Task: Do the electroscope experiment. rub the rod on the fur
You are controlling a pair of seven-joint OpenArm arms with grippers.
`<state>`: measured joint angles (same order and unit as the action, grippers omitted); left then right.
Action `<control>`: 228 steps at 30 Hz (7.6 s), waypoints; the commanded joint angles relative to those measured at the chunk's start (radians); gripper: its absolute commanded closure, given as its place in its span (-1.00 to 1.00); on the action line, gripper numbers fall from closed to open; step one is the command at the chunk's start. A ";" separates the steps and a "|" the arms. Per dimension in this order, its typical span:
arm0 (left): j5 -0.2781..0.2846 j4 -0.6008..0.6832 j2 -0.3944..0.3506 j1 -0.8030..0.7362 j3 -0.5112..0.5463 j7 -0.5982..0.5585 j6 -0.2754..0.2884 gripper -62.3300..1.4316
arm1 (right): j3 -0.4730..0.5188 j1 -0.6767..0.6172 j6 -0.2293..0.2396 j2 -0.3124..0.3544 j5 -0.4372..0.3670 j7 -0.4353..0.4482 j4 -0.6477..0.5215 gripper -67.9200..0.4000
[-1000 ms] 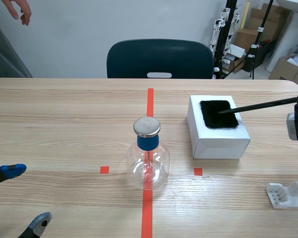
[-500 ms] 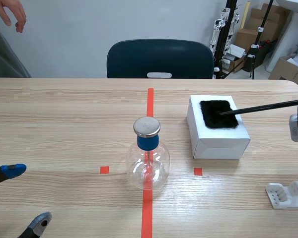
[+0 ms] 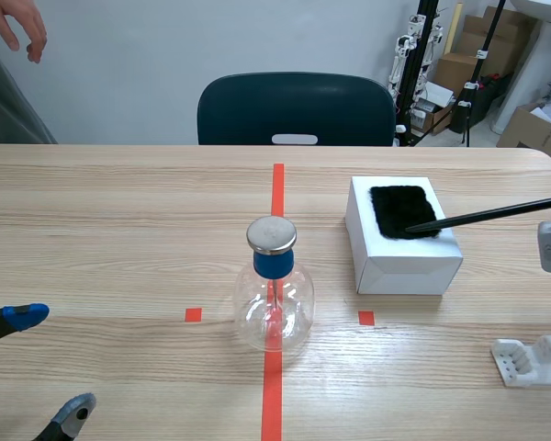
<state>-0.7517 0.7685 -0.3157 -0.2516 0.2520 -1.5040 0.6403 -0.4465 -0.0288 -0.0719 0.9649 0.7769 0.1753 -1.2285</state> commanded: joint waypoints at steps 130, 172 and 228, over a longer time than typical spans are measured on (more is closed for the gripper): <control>0.011 0.012 -0.001 0.003 0.006 -0.050 0.001 -1.00 | 0.084 -0.156 -0.254 0.113 -0.238 0.024 -0.283 0.98; 0.010 0.012 -0.001 0.003 0.006 -0.050 0.001 -1.00 | 0.419 -1.005 -0.711 -0.295 0.108 0.154 -0.717 0.98; 0.010 0.012 -0.001 0.003 0.006 -0.050 0.001 -1.00 | 0.419 -1.001 -0.711 -0.294 0.106 0.135 -0.717 0.98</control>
<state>-0.7517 0.7685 -0.3157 -0.2516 0.2520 -1.5040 0.6403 -0.0330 -1.0420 -0.7189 0.6598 0.8902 0.3096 -1.9347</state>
